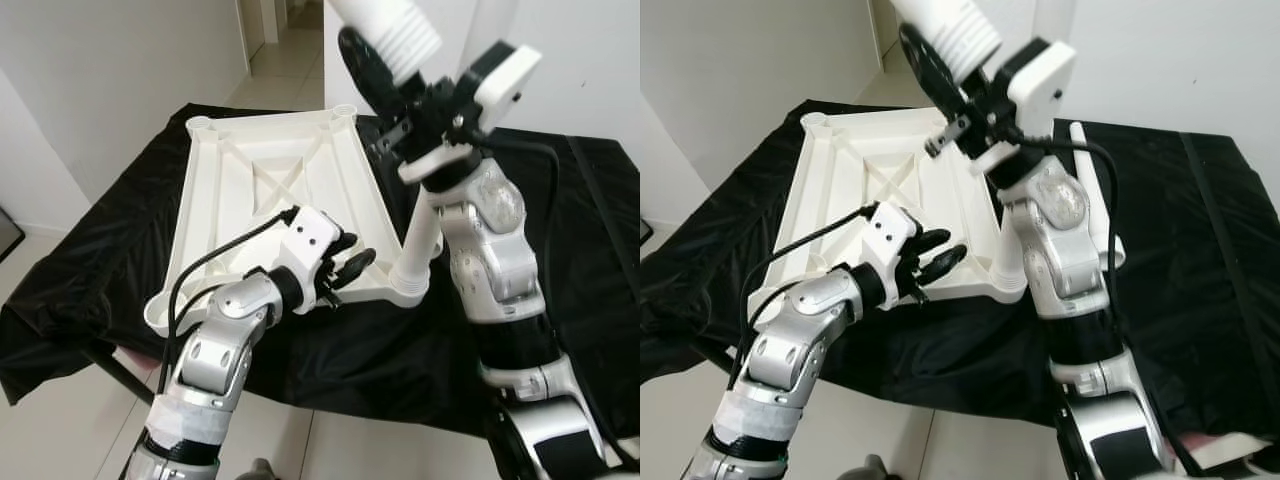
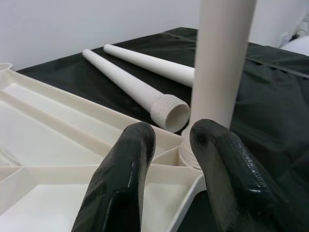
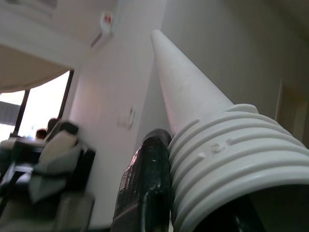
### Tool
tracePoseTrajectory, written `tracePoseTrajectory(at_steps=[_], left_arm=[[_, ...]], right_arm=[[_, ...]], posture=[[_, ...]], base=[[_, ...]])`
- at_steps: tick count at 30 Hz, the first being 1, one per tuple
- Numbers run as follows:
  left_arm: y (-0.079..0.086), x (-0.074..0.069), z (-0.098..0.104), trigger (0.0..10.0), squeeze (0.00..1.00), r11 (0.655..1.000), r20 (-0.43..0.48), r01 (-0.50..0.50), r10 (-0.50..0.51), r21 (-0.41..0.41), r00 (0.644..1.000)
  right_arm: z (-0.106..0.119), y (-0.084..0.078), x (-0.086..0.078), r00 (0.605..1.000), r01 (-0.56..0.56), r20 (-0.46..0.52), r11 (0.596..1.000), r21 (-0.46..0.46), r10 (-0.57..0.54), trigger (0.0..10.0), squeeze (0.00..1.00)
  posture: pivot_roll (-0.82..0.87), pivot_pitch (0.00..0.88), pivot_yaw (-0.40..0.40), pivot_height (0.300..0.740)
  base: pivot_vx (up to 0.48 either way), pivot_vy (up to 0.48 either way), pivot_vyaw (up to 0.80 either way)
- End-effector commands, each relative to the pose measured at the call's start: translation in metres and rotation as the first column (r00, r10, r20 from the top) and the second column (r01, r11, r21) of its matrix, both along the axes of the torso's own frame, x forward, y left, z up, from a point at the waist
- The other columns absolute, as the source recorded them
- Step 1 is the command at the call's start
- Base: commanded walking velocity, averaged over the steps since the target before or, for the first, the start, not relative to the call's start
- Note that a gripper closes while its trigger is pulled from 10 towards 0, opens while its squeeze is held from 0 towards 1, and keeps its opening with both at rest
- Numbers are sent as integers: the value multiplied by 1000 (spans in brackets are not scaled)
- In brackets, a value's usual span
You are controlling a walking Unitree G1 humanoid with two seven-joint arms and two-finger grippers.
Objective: Building children table
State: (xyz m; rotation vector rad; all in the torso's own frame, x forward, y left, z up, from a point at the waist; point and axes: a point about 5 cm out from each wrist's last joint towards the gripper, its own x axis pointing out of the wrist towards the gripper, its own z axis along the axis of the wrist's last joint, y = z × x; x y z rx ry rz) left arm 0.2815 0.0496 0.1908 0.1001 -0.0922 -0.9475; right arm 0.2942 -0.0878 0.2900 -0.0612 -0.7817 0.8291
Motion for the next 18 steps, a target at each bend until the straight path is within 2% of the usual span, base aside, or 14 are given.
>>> tracePoseTrajectory(at_steps=[1,3,7,11,14,15,18], left_arm=[[5,5,0,10000,0,994,8,-110,110,-10,994],[5,5,-1,10000,0,994,8,-113,113,-11,994],[4,3,-2,10000,0,992,6,-127,127,-27,992],[5,3,-2,10000,0,991,5,-132,132,-31,991],[5,2,-3,10000,0,989,2,-140,140,-39,990],[5,2,-3,10000,0,989,2,-140,140,-39,990],[7,2,-3,10000,0,988,2,-151,151,-40,988]], right_arm=[[-4,2,2,1000,-20,-24,1000,-15,19,10000,0],[-11,0,3,998,-18,-53,1000,-21,17,10000,0],[-40,-16,13,986,23,-166,998,-55,-32,10000,0],[-49,-28,18,977,65,-197,995,-74,-78,10000,0],[-58,-50,26,958,150,-232,985,-90,-167,10000,0],[-58,-50,26,958,150,-232,985,-90,-167,10000,0],[-62,-74,32,929,252,-263,965,-67,-260,10000,0]], posture=[[146,22,20,740],[145,23,17,740],[134,33,-2,740],[134,33,-2,740],[131,38,-12,740],[131,38,-12,740],[130,42,-17,740]], base=[[0,0,0],[0,0,0],[0,0,0],[0,0,0],[0,0,0],[0,0,0],[0,0,0]])
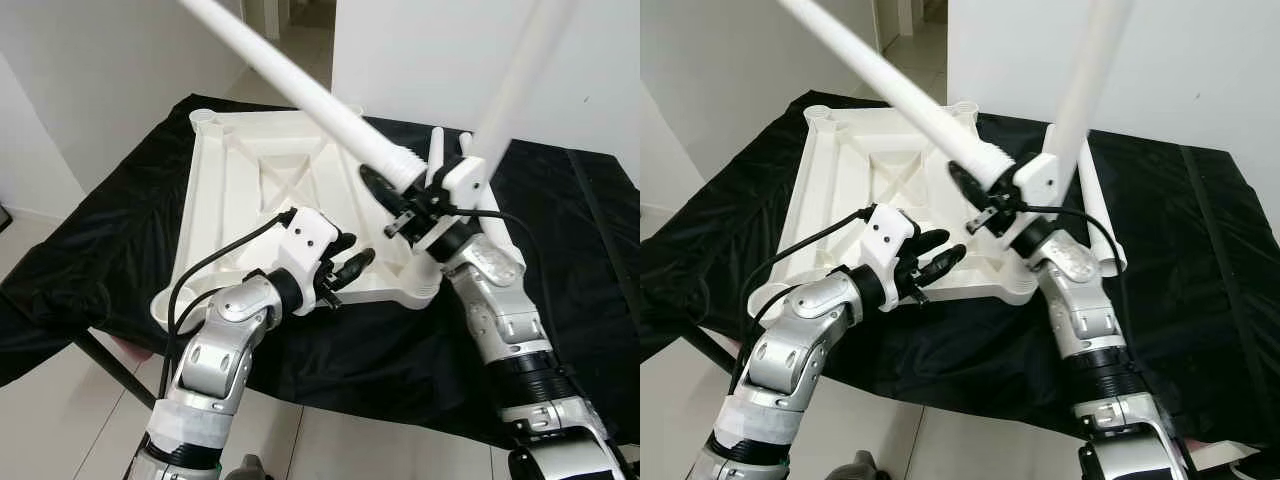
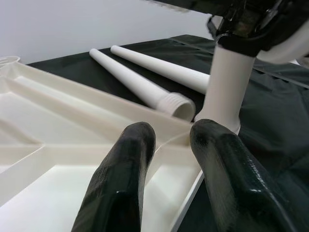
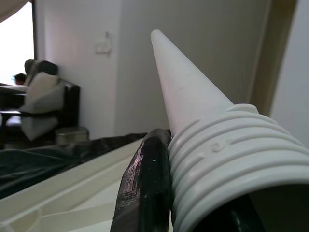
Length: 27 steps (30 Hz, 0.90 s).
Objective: Building children table
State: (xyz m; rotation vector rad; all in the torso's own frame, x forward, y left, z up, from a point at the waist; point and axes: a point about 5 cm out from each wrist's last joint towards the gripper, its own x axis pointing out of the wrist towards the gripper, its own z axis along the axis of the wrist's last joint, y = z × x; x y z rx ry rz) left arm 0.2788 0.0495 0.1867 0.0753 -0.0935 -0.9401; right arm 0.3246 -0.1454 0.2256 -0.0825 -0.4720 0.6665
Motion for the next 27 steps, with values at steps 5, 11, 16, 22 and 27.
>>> tracePoseTrajectory(at_steps=[5,11,16,22,27], left_arm=[[9,4,0,10000,0,988,11,-151,151,-15,988],[12,3,1,10000,0,988,12,-154,154,-13,988],[13,3,0,10000,0,988,8,-153,153,-12,988],[12,4,6,10000,0,986,-65,-126,119,-109,991],[12,7,14,10000,1000,978,-129,-60,35,-201,991]], right_arm=[[1,-37,5,984,178,-1,981,73,-178,10000,0],[-2,-62,5,965,261,-10,962,77,-262,10000,0],[-2,-52,2,966,256,2,962,93,-257,10000,0],[-19,-17,-3,973,231,-39,963,138,-228,10000,0],[-36,3,-13,987,152,-75,976,155,-142,10000,0]], posture=[[131,45,-16,740],[133,48,-8,740],[130,49,-3,740],[132,51,-6,740],[143,47,-24,740]], base=[[0,0,0],[0,0,0],[0,0,0],[0,0,0],[0,0,0]])
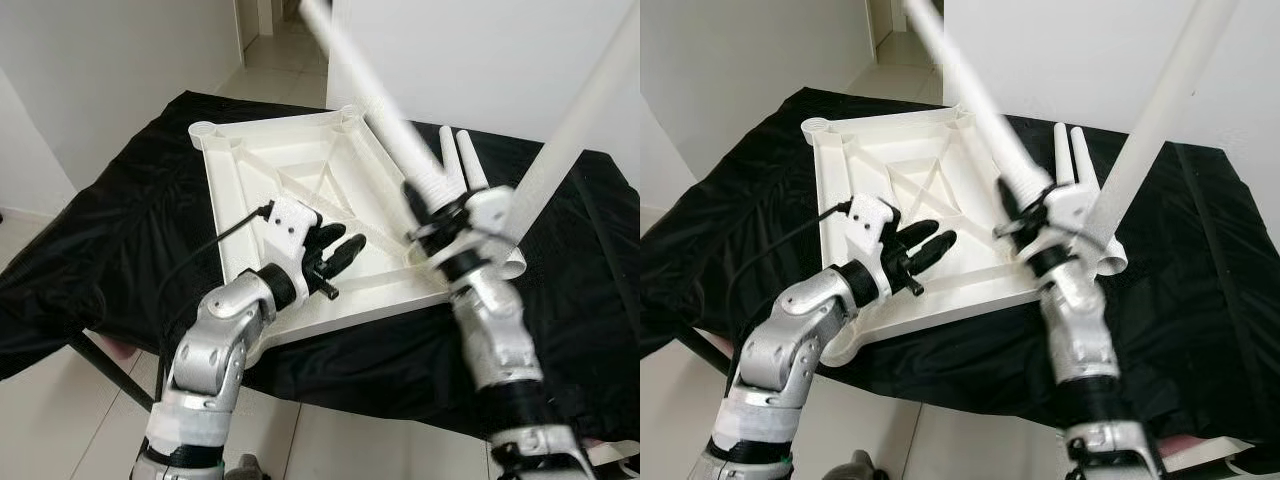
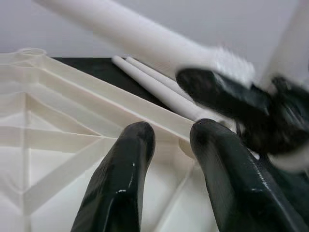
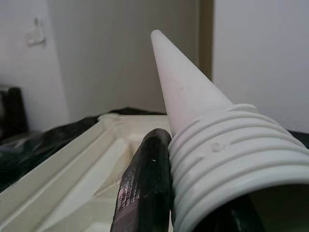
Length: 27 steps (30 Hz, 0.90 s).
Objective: Building children table
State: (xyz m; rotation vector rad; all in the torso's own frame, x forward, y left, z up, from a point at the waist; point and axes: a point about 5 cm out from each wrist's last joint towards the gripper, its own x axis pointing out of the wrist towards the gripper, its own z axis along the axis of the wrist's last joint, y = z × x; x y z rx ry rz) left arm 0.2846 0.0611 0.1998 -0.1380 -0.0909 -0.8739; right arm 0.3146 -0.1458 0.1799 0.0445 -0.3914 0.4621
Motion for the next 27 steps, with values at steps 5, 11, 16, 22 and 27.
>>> tracePoseTrajectory(at_steps=[5,11,16,22,27], left_arm=[[10,14,9,10000,1000,991,-100,10,-23,-135,995],[28,35,23,10000,1000,941,-214,-31,-45,-336,976],[39,52,36,10000,1000,884,-283,-81,-59,-460,957],[41,65,34,10000,0,873,-364,-128,-60,-471,929],[36,73,28,10000,0,865,-446,-165,-74,-474,892]], right_arm=[[6,13,-8,996,-68,52,996,50,66,10000,0],[6,24,-13,994,-91,62,995,50,87,10000,0],[2,32,-17,990,-126,65,992,24,124,10000,0],[2,43,-22,984,-169,68,985,23,167,10000,0],[2,54,-25,976,-204,77,979,19,202,10000,0]], posture=[[142,43,-22,740],[133,35,-15,740],[131,30,-15,740],[128,23,-19,740],[125,18,-19,740]], base=[[0,0,0],[0,0,0],[0,0,0],[0,0,0],[0,0,0]])
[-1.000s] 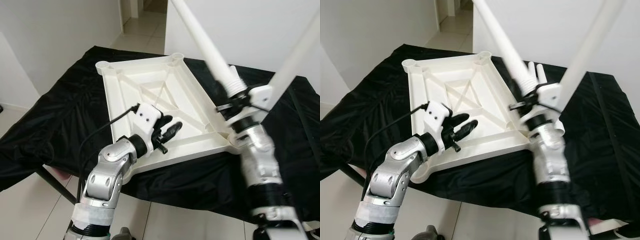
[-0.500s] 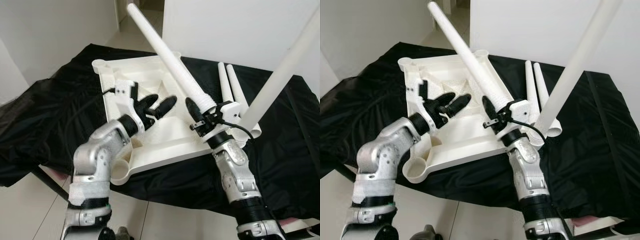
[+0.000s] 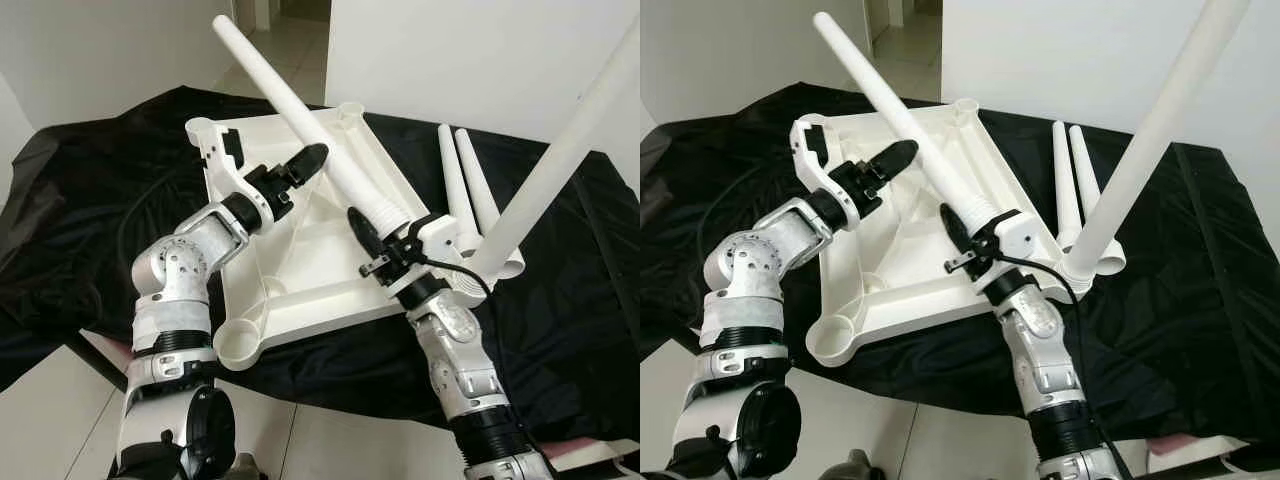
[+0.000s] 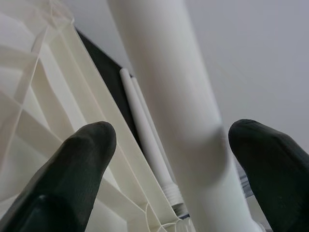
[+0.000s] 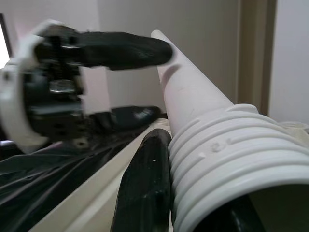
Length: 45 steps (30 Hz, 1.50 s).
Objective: Building children table
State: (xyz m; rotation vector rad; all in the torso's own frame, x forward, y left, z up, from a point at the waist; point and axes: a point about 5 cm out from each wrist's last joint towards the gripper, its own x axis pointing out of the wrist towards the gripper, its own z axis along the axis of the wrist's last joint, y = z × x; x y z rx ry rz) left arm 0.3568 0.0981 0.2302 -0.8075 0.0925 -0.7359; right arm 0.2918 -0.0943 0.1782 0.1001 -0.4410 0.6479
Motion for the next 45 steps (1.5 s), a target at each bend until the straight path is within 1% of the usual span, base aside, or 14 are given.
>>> tracePoseTrajectory(at_steps=[1,5,7,14,19,20,21,22,24,25,32,33,36,45], left_arm=[[-1,1,-3,10000,0,1000,-30,7,-8,-10,1000],[-5,11,-1,10000,0,1000,-105,13,-13,6,994],[-4,14,2,10000,0,1000,-113,9,-8,5,994],[14,29,23,10000,0,999,-120,-37,35,-10,992],[25,34,29,10000,0,997,-122,-67,70,27,990],[27,35,30,4471,0,997,-124,-76,78,25,989],[27,35,30,4471,0,997,-124,-76,78,25,989],[29,36,34,3804,0,998,-121,-68,66,-17,990],[29,36,34,3804,0,998,-121,-68,66,-17,990],[28,36,36,0,0,998,-118,-62,59,-22,991],[22,36,46,0,0,996,-113,-23,13,-87,993],[22,37,50,0,0,993,-113,-15,2,-117,994],[20,37,57,0,0,988,-102,-1,-15,-152,995],[18,38,61,0,0,980,-103,17,-38,-197,994]], right_arm=[[4,2,-2,999,-13,29,1000,0,13,10000,0],[5,13,-7,997,-66,37,998,-3,66,10000,0],[5,15,-8,996,-75,36,997,-3,75,10000,0],[2,15,-10,996,-81,27,997,-20,82,10000,0],[-1,13,-10,998,-67,20,997,-29,67,10000,0],[-2,12,-10,998,-61,20,998,-30,62,10000,0],[-2,12,-10,998,-61,20,998,-30,62,10000,0],[-3,10,-11,998,-55,18,998,-32,55,10000,0],[-3,10,-11,998,-55,18,998,-32,55,10000,0],[-3,10,-11,998,-54,16,998,-32,55,10000,0],[-4,11,-11,997,-70,16,996,-51,71,10000,0],[-4,11,-11,997,-77,17,995,-56,78,10000,0],[-4,11,-11,996,-88,19,994,-67,90,10000,0],[-4,11,-10,995,-93,27,992,-88,96,10000,0]], posture=[[125,18,-19,740],[127,18,-21,740],[128,18,-21,740],[126,16,-14,740],[121,10,-2,740],[120,10,-1,740],[120,10,-1,740],[118,8,3,740],[118,8,3,740],[118,7,2,740],[118,1,-6,740],[118,0,-7,740],[119,0,-12,740],[117,0,-15,740]], base=[[0,0,0],[0,0,0],[0,0,0],[0,0,0],[0,0,0],[0,0,0],[0,0,0],[0,0,0],[0,0,0],[0,0,0],[0,0,0],[0,0,0],[0,0,0],[0,0,0]])
